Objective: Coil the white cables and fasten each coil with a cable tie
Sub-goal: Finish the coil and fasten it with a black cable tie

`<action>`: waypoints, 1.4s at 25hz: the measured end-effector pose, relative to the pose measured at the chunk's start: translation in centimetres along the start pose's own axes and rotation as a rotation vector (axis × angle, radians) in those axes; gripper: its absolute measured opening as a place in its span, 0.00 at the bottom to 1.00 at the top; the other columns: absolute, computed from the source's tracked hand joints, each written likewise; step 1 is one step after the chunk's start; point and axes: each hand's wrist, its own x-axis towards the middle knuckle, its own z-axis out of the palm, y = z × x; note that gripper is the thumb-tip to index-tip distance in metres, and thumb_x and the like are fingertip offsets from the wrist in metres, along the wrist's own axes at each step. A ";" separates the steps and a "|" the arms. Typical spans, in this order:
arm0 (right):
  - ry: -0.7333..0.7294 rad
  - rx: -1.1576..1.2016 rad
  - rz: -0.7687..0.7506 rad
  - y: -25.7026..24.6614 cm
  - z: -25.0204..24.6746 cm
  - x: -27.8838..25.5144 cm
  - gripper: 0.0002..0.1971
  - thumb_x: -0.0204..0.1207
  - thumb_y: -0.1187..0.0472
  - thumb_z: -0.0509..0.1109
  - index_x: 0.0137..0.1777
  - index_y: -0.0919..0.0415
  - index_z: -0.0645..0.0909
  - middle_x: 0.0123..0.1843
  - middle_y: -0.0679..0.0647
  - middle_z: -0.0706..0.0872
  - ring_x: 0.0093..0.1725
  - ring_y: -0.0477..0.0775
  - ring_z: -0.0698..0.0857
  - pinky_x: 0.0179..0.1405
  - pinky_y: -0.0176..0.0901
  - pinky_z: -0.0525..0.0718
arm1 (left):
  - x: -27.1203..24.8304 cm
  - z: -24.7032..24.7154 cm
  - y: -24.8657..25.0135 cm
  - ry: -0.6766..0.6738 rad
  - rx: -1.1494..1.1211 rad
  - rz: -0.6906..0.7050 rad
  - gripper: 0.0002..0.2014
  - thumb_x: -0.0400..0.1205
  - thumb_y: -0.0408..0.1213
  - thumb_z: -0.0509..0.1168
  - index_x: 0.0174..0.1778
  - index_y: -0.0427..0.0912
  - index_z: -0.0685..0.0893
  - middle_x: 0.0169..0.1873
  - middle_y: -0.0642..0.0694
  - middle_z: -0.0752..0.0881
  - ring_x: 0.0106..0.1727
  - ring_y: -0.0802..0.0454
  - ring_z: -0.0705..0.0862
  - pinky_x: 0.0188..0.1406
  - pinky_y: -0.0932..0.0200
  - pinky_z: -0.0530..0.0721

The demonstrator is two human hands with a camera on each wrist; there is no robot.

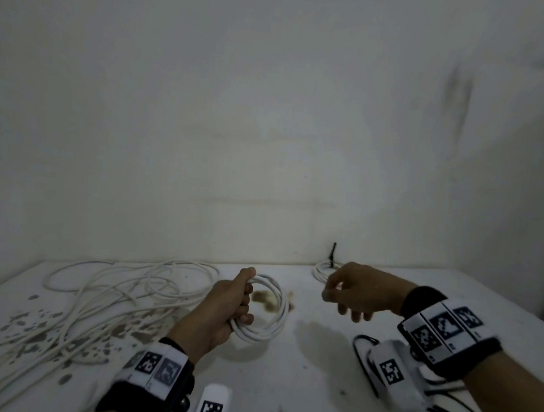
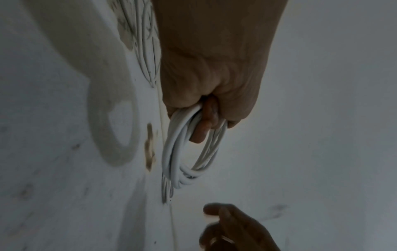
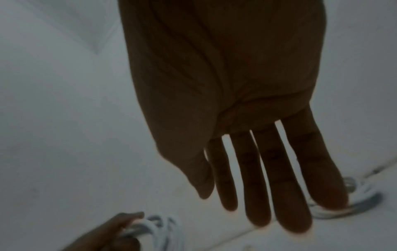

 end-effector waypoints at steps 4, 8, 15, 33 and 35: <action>-0.157 -0.308 0.199 4.6 -1.2 -3.3 0.17 0.84 0.48 0.65 0.54 0.60 0.87 0.40 0.53 0.89 0.30 0.51 0.85 0.29 0.38 0.83 | 0.6 4.1 -0.8 -0.058 0.025 -0.007 0.19 0.86 0.46 0.63 0.32 0.42 0.71 0.18 0.52 0.60 0.15 0.55 0.59 0.15 0.64 0.66; -0.143 -0.318 0.260 7.7 -1.7 -5.7 0.18 0.84 0.47 0.64 0.52 0.61 0.88 0.37 0.52 0.87 0.27 0.50 0.83 0.26 0.36 0.81 | 0.4 8.5 -1.3 -0.140 0.028 -0.035 0.18 0.86 0.46 0.63 0.33 0.42 0.70 0.20 0.51 0.60 0.17 0.54 0.58 0.16 0.62 0.67; -0.162 -0.373 0.289 10.2 0.2 -6.8 0.17 0.83 0.46 0.68 0.49 0.61 0.82 0.32 0.51 0.80 0.28 0.49 0.78 0.28 0.36 0.76 | -0.4 14.6 -2.5 -0.206 0.025 -0.077 0.18 0.86 0.45 0.63 0.33 0.42 0.71 0.18 0.52 0.60 0.15 0.55 0.58 0.16 0.62 0.67; 0.445 0.997 -0.114 5.1 -2.7 -9.0 0.11 0.86 0.63 0.65 0.44 0.68 0.82 0.35 0.58 0.84 0.27 0.57 0.81 0.22 0.44 0.76 | 0.3 14.1 -3.1 -0.221 -0.062 -0.070 0.18 0.86 0.47 0.64 0.33 0.42 0.70 0.20 0.51 0.58 0.17 0.54 0.58 0.21 0.59 0.69; 0.406 1.073 -0.158 4.3 -2.2 -8.9 0.11 0.87 0.63 0.65 0.43 0.66 0.81 0.34 0.57 0.84 0.27 0.57 0.81 0.23 0.44 0.76 | 0.4 13.2 -2.9 -0.203 -0.057 -0.060 0.17 0.85 0.47 0.64 0.34 0.42 0.71 0.20 0.51 0.59 0.18 0.54 0.59 0.22 0.58 0.70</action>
